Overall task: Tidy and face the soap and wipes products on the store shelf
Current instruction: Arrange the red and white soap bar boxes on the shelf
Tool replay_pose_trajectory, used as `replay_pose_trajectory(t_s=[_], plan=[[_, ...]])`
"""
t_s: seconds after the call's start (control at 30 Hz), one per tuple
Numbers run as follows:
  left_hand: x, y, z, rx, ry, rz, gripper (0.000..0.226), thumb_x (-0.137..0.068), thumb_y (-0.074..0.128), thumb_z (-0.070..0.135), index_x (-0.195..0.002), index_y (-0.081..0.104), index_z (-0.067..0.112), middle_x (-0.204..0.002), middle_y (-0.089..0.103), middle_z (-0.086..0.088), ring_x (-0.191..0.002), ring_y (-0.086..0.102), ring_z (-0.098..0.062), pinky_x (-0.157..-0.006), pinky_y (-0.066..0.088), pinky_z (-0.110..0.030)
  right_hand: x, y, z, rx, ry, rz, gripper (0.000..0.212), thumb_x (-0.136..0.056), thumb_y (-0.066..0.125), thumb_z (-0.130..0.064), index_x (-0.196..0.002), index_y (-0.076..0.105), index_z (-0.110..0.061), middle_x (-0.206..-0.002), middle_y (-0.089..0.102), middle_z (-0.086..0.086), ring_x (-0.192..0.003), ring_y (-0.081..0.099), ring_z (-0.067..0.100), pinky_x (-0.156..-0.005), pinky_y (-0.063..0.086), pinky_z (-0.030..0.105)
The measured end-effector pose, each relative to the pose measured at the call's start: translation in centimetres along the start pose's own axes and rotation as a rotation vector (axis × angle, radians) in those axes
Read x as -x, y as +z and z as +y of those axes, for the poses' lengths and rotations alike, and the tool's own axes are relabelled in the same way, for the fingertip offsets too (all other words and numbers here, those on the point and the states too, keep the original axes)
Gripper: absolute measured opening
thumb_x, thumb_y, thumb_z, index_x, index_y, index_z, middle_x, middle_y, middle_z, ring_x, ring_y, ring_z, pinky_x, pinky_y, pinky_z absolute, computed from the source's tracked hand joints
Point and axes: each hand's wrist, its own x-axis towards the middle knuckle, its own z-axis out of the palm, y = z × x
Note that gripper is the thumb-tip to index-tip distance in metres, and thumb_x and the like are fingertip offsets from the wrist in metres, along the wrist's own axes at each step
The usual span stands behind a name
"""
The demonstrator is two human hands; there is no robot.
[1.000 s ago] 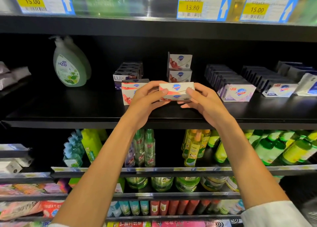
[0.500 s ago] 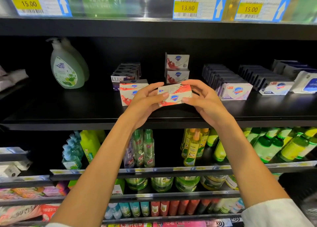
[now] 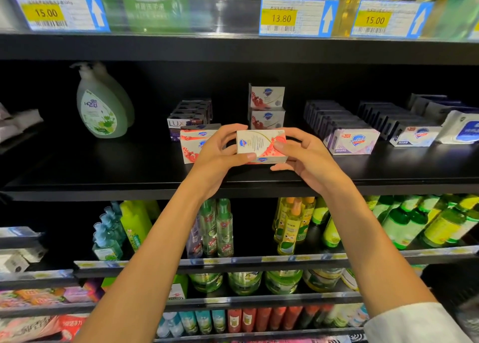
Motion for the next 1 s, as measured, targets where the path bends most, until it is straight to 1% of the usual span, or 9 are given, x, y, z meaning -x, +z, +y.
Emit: replay_pose_trajectory(t_s=[0.13,0.3,0.5,0.63,0.73,0.8,0.87,0.93,1.0], plan=[[0.05,-0.02,0.32,0.029,-0.04,0.026,0.06,-0.09,0.077,0.0,-0.142,0.055,0.022,-0.138,0.062,-0.008,-0.124,0.067,-0.021,-0.102,0.058,-0.049,0.06,-0.2,0.09,0.0,-0.039,0.011,0.042,-0.095,0.073,-0.006,-0.134,0.062,-0.014,-0.125,0.073,0.015,-0.117,0.072,0.032,-0.084,0.065,0.043],[-0.12,0.25,0.52,0.097,-0.136,0.032,0.047,-0.097,0.071,0.01,-0.142,0.056,0.017,-0.127,0.071,-0.015,-0.119,0.07,-0.029,-0.095,0.06,-0.056,0.32,-0.31,0.2,0.043,-0.097,0.029,0.042,-0.091,0.076,-0.004,-0.129,0.066,-0.018,-0.127,0.071,0.013,-0.122,0.069,0.027,-0.096,0.061,0.049],[-0.03,0.47,0.82,0.093,-0.158,0.035,0.037,-0.104,0.061,0.028,-0.138,0.061,0.011,-0.128,0.073,-0.011,-0.121,0.07,-0.026,-0.102,0.057,-0.051,0.34,-0.22,0.27,0.095,-0.118,0.035,0.043,-0.09,0.076,0.0,-0.129,0.065,-0.016,-0.129,0.07,0.009,-0.122,0.069,0.026,-0.099,0.059,0.054],[-0.04,0.47,0.72,0.082,-0.145,0.037,0.028,-0.105,0.061,0.025,-0.129,0.065,0.01,-0.126,0.074,-0.011,-0.119,0.07,-0.026,-0.103,0.057,-0.05,0.46,-0.15,0.17,0.081,-0.124,0.019,0.051,-0.092,0.073,0.002,-0.138,0.059,-0.017,-0.13,0.07,0.01,-0.124,0.068,0.025,-0.097,0.06,0.049],[-0.14,0.26,0.59,0.07,-0.137,0.041,0.028,-0.103,0.064,0.022,-0.129,0.065,0.01,-0.129,0.072,-0.011,-0.122,0.069,-0.027,-0.106,0.055,-0.051,0.29,0.0,0.0,0.052,-0.074,0.011,0.048,-0.097,0.069,-0.009,-0.143,0.057,-0.021,-0.129,0.072,0.006,-0.124,0.068,0.023,-0.101,0.059,0.045],[-0.11,0.2,0.61,0.059,-0.129,0.04,0.03,-0.103,0.065,0.02,-0.13,0.064,0.009,-0.13,0.072,-0.011,-0.123,0.069,-0.026,-0.107,0.054,-0.051,0.08,0.21,-0.13,0.046,-0.028,0.028,0.039,-0.102,0.064,-0.024,-0.141,0.059,-0.019,-0.128,0.073,0.003,-0.123,0.068,0.021,-0.106,0.055,0.048],[-0.06,0.19,0.59,0.058,-0.117,0.042,0.03,-0.103,0.064,0.018,-0.131,0.064,0.009,-0.129,0.072,-0.011,-0.123,0.069,-0.024,-0.107,0.054,-0.049,-0.02,0.42,-0.25,0.037,0.005,0.033,0.037,-0.105,0.057,-0.035,-0.136,0.062,-0.016,-0.125,0.074,0.006,-0.122,0.069,0.023,-0.108,0.053,0.05],[0.06,0.21,0.61,0.056,-0.095,0.038,0.028,-0.102,0.065,0.016,-0.129,0.065,0.01,-0.128,0.072,-0.01,-0.123,0.069,-0.023,-0.105,0.055,-0.046,0.03,0.56,-0.42,0.023,0.037,0.03,0.038,-0.106,0.055,-0.039,-0.133,0.064,-0.014,-0.123,0.076,0.009,-0.118,0.072,0.026,-0.108,0.053,0.052],[0.2,0.26,0.64,0.048,-0.07,0.028,0.024,-0.102,0.065,0.014,-0.126,0.067,0.012,-0.127,0.072,-0.009,-0.123,0.068,-0.023,-0.102,0.056,-0.043,0.14,0.49,-0.54,0.038,0.039,0.009,0.038,-0.106,0.056,-0.036,-0.134,0.065,-0.012,-0.123,0.075,0.012,-0.117,0.072,0.029,-0.107,0.053,0.053]])
